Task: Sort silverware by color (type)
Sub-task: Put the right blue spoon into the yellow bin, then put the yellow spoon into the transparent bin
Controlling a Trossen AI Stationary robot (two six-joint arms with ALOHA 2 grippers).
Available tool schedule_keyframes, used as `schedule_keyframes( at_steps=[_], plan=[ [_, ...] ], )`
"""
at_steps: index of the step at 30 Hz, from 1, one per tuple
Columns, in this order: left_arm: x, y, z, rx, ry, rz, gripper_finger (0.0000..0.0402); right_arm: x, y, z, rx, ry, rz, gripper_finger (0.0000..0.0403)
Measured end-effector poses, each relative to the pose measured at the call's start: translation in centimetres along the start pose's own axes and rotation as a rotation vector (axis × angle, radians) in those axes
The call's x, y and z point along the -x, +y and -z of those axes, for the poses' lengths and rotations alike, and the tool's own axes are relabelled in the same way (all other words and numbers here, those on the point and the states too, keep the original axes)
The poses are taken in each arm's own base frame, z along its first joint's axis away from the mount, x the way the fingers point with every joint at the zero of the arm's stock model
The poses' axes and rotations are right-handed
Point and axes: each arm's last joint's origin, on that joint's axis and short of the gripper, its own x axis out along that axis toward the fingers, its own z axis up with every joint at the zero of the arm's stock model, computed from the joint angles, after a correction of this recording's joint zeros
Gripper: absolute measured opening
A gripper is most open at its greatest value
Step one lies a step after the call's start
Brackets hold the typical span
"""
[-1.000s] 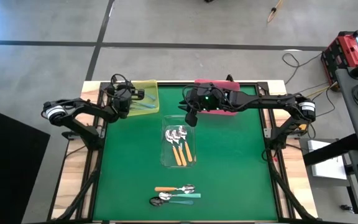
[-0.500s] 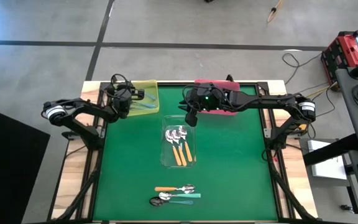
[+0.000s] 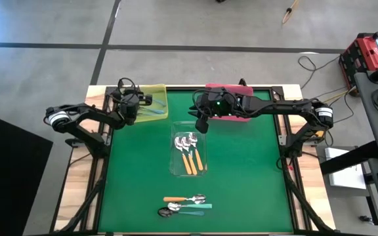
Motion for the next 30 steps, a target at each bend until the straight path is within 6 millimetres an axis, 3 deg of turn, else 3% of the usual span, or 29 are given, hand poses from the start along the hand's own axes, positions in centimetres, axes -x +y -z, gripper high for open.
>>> schedule_keyframes(
  at_steps=[30],
  plan=[
    [0.02,0.11,0.67,-0.031,0.047,-0.027,0.0121,0.0,0.08,0.0,0.001,0.0,-0.002,0.0084]
  ],
)
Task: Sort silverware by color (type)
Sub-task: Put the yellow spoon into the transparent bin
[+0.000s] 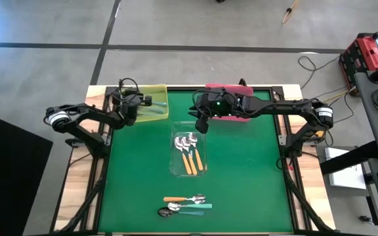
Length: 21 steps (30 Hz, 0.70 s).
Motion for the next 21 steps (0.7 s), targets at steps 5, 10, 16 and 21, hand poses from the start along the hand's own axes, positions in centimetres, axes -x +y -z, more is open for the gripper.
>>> schedule_keyframes(
  at_steps=[5,10,16,21],
  plan=[
    [0.0,0.0,0.0,0.0,-0.001,0.001,0.0121,0.0,0.0,0.0,-0.009,0.0,0.0,0.0084],
    [0.4,-0.2,-0.2,-0.001,-0.01,0.019,0.0121,0.0,0.0,0.0,-0.023,0.0,0.0,0.0084],
    [2.1,-0.9,-1.3,-0.033,-0.062,0.094,0.0121,0.0,0.3,0.0,-0.046,0.001,-0.008,0.0084],
    [4.6,-1.4,-2.8,-0.063,-0.134,0.192,0.0121,0.0,1.4,0.1,-0.034,0.013,-0.034,0.0084]
  ],
)
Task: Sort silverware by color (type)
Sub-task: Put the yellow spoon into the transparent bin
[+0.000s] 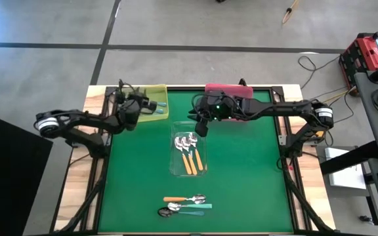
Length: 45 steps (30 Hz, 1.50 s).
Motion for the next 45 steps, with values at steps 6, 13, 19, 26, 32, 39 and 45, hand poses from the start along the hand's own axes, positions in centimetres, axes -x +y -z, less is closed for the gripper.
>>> schedule_keyframes(
  at_steps=[6,13,19,26,32,39,45],
  plan=[
    [4.3,-1.5,-2.2,-0.087,-0.116,0.189,0.0121,1.4,1.9,-0.3,0.021,0.031,-0.045,0.0084],
    [10.9,-2.9,-3.5,-0.107,-0.248,0.484,0.0121,4.1,4.8,-1.1,0.054,0.06,-0.118,0.0084],
    [16.6,-3.5,-4.0,-0.075,-0.321,0.744,0.0121,6.0,8.3,-0.8,0.086,0.054,-0.206,0.0084],
    [23.0,-5.2,-5.5,-0.06,-0.36,0.979,0.0121,7.9,13.8,0.6,0.154,0.026,-0.137,0.0084],
    [27.2,-7.4,-4.9,-0.159,-0.277,1.092,0.0121,9.6,18.1,2.2,0.168,0.018,-0.167,0.0075],
    [30.7,-9.5,-2.5,-0.239,-0.126,1.185,0.0121,11.8,21.3,3.6,0.155,0.005,-0.205,0.0069],
    [32.6,-11.8,-0.7,-0.257,-0.018,1.303,0.0121,12.5,23.4,4.8,0.173,0.018,-0.26,0.0072]
  ],
)
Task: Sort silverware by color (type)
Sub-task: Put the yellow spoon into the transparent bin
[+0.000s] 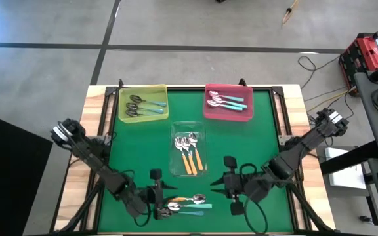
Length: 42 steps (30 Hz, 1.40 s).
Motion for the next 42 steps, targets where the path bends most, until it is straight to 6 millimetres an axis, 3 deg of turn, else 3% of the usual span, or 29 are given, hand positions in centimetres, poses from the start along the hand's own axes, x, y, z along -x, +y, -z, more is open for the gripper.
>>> schedule_keyframes(
  at_steps=[9,21,33,42],
  plan=[
    [-2.5,-2.3,2.0,0.04,0.072,0.037,0.0121,-0.5,2.3,1.3,0.026,0.013,0.004,0.007],
    [-3.4,-2.8,4.1,0.125,0.155,0.07,0.0121,-2.1,2.9,2.3,0.039,0.044,0.032,0.007],
    [-4.3,-2.8,5.0,0.138,0.163,0.059,0.0122,-2.3,3.0,2.5,0.044,0.051,0.036,0.0079],
    [-4.4,-2.7,5.1,0.134,0.168,0.055,0.0177,-2.3,3.0,2.5,0.044,0.052,0.036,0.0073]
  ],
)
